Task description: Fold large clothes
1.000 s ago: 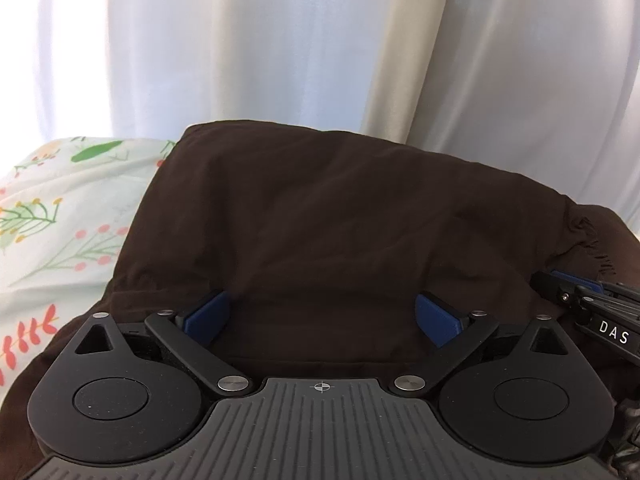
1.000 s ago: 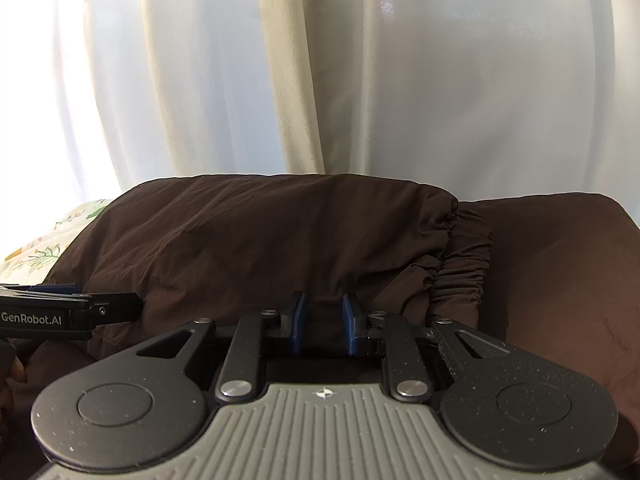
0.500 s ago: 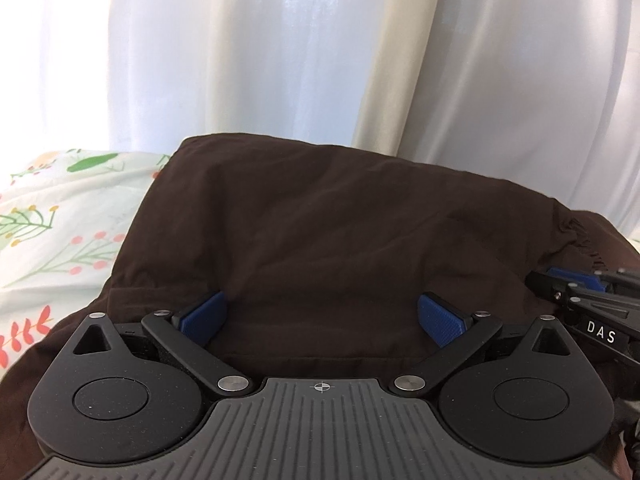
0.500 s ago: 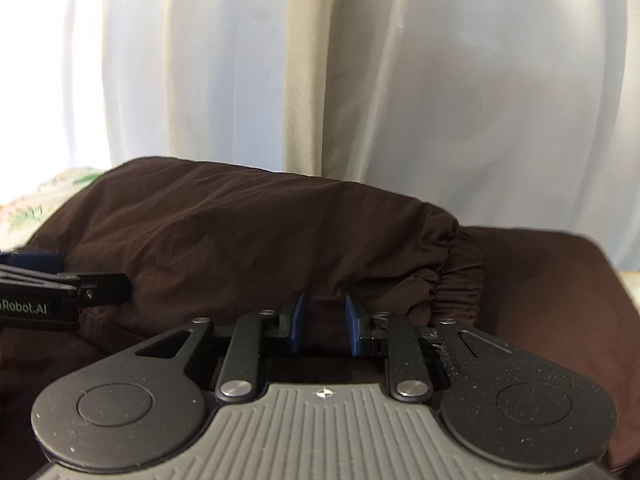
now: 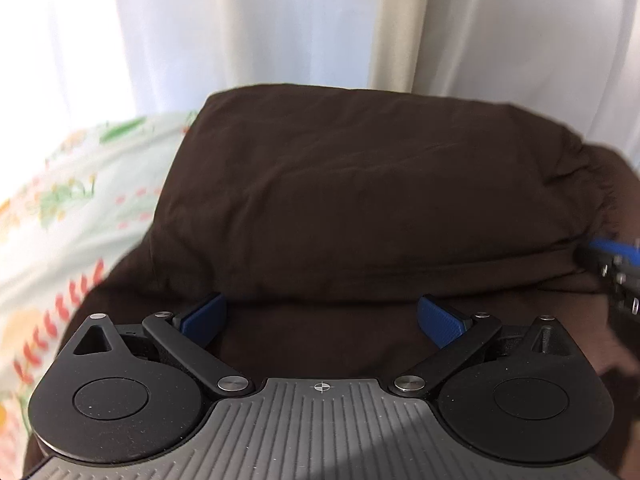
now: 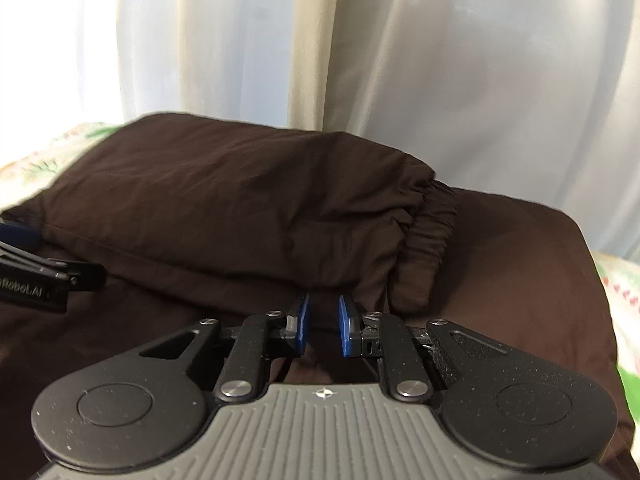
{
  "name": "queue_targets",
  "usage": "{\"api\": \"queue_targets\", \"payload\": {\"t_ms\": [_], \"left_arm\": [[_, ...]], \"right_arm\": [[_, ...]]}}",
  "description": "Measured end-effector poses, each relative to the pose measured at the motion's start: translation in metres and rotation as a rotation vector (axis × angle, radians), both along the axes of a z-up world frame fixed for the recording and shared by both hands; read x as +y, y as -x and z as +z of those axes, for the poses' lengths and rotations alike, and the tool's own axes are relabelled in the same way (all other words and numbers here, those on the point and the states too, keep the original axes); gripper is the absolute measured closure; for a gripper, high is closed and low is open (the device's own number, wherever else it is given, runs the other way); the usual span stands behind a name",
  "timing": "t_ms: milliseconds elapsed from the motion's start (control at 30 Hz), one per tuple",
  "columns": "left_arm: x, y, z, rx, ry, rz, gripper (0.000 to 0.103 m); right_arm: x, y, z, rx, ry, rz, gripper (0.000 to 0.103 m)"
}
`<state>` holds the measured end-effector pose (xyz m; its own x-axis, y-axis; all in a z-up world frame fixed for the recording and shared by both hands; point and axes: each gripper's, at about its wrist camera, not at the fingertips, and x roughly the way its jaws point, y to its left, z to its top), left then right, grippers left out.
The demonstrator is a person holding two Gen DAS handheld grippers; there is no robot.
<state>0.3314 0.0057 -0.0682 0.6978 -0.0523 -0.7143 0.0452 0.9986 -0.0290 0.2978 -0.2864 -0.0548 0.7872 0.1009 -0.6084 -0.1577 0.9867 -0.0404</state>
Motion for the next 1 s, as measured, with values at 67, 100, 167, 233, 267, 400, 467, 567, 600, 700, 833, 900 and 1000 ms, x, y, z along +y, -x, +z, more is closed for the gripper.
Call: {"api": "queue_targets", "payload": {"t_ms": [67, 100, 167, 233, 267, 400, 467, 567, 600, 700, 833, 900, 1000], "left_arm": [[0.013, 0.020, 0.019, 0.019, 0.111, 0.009, 0.000], [0.021, 0.033, 0.029, 0.015, 0.158, 0.010, 0.000], [0.036, 0.068, 0.053, -0.010, 0.231, 0.002, 0.000], [0.048, 0.105, 0.073, -0.040, 0.234, -0.010, 0.000], [0.054, 0.120, 0.081, -0.046, 0.206, -0.008, 0.000], [0.083, 0.164, 0.093, -0.011, 0.061, 0.060, 0.000], [0.106, 0.174, 0.086, 0.031, 0.038, 0.121, 0.000], [0.140, 0.185, 0.074, 0.098, 0.062, 0.247, 0.000], [0.148, 0.189, 0.070, 0.114, 0.075, 0.267, 0.000], [0.156, 0.198, 0.056, 0.170, 0.074, 0.273, 0.000], [0.165, 0.207, 0.043, 0.201, 0.077, 0.286, 0.000], [0.168, 0.213, 0.041, 0.207, 0.107, 0.282, 0.001], [0.172, 0.212, 0.037, 0.228, 0.113, 0.275, 0.022]], "right_arm": [[-0.015, 0.032, 0.012, -0.004, -0.057, 0.005, 0.088], [-0.025, 0.053, 0.018, -0.013, -0.081, 0.001, 0.088], [-0.046, 0.094, 0.028, -0.021, -0.106, -0.017, 0.082], [-0.070, 0.134, 0.037, -0.018, -0.117, -0.049, 0.078], [-0.083, 0.152, 0.041, -0.017, -0.123, -0.065, 0.076], [-0.126, 0.215, 0.052, -0.045, -0.112, -0.149, 0.050], [-0.142, 0.233, 0.051, -0.049, -0.101, -0.189, 0.042], [-0.161, 0.244, 0.045, -0.014, -0.132, -0.255, 0.042], [-0.166, 0.246, 0.043, -0.001, -0.143, -0.253, 0.042], [-0.179, 0.256, 0.038, 0.032, -0.144, -0.263, 0.042], [-0.194, 0.265, 0.032, 0.111, -0.194, -0.309, 0.043], [-0.200, 0.268, 0.030, 0.139, -0.218, -0.320, 0.046], [-0.207, 0.276, 0.027, 0.163, -0.250, -0.333, 0.046]]}}
